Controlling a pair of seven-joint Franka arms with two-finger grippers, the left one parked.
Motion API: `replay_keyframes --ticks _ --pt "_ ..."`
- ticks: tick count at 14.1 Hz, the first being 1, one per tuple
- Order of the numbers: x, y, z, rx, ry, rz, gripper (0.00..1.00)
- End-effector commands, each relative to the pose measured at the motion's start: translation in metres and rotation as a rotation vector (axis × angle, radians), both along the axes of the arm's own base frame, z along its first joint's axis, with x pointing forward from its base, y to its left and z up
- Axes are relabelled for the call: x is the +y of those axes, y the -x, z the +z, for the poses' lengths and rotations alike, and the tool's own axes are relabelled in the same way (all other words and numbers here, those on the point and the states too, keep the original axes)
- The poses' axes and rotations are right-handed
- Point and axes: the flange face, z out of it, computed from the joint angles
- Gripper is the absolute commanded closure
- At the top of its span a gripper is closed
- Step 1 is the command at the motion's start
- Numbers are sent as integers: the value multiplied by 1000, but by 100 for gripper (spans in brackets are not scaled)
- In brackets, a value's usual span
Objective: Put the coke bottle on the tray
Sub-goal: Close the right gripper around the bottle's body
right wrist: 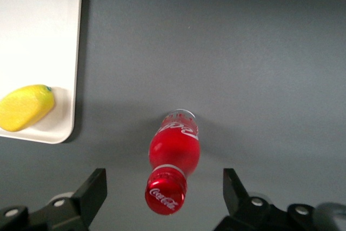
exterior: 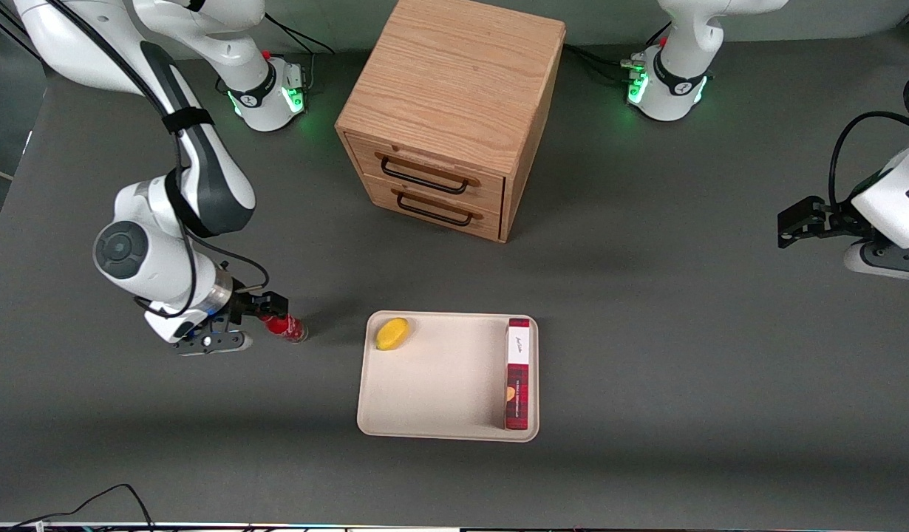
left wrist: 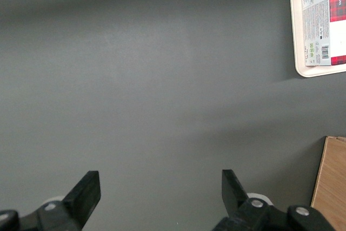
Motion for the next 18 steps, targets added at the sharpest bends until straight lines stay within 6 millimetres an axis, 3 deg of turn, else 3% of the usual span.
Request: replay_keyframes --ticks 1,4,9,13,15,18 --pt "4 12 2 -22 15 12 10" --pt "2 14 -3 -22 23 18 18" --pt "-4 13 5 -30 28 19 40" --pt "-6 13 9 -35 29 15 75" --pt "-6 13 12 -36 29 7 100" --pt "-9 15 43 -10 44 -5 100"
